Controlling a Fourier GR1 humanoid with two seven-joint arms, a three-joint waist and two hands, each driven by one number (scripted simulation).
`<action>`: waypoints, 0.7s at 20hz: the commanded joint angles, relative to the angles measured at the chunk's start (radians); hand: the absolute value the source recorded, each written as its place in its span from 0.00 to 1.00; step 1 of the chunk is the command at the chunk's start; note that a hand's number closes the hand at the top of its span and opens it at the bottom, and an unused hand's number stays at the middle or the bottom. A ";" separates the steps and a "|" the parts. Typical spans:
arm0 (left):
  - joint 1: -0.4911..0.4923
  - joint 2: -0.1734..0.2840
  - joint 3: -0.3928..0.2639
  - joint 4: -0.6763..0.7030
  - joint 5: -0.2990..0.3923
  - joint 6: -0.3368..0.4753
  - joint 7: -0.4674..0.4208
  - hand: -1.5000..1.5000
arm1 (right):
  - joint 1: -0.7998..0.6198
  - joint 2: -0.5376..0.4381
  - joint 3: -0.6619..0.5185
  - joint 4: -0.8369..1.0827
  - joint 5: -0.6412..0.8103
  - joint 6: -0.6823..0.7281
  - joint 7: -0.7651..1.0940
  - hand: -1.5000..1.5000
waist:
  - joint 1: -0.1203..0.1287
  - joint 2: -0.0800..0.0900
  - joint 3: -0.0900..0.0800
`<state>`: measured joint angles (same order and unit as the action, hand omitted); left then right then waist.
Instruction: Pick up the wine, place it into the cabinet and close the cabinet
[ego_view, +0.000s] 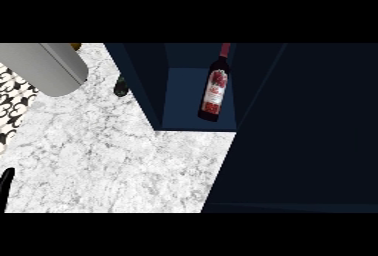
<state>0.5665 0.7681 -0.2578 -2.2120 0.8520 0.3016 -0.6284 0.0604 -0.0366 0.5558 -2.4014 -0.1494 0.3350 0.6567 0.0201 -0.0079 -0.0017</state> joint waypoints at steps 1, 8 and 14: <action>0.078 0.069 0.154 -0.037 0.088 -0.082 0.029 0.00 | -0.138 0.035 0.115 0.058 0.174 -0.100 -0.012 1.00 | 0.012 0.000 -0.001; 0.216 0.041 0.250 0.041 0.093 -0.311 -0.049 0.00 | -0.426 0.036 0.193 0.175 0.275 -0.351 0.046 1.00 | 0.020 0.001 0.000; 0.217 0.053 0.361 0.034 0.161 -0.362 0.024 0.00 | -0.716 0.036 0.176 0.443 0.220 -0.559 0.033 1.00 | 0.023 0.005 0.000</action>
<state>0.7458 0.8200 0.0493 -2.1731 0.9938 -0.0041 -0.6215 -0.5020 -0.0021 0.7287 -2.0964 0.0744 -0.1066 0.6959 0.0372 -0.0039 -0.0016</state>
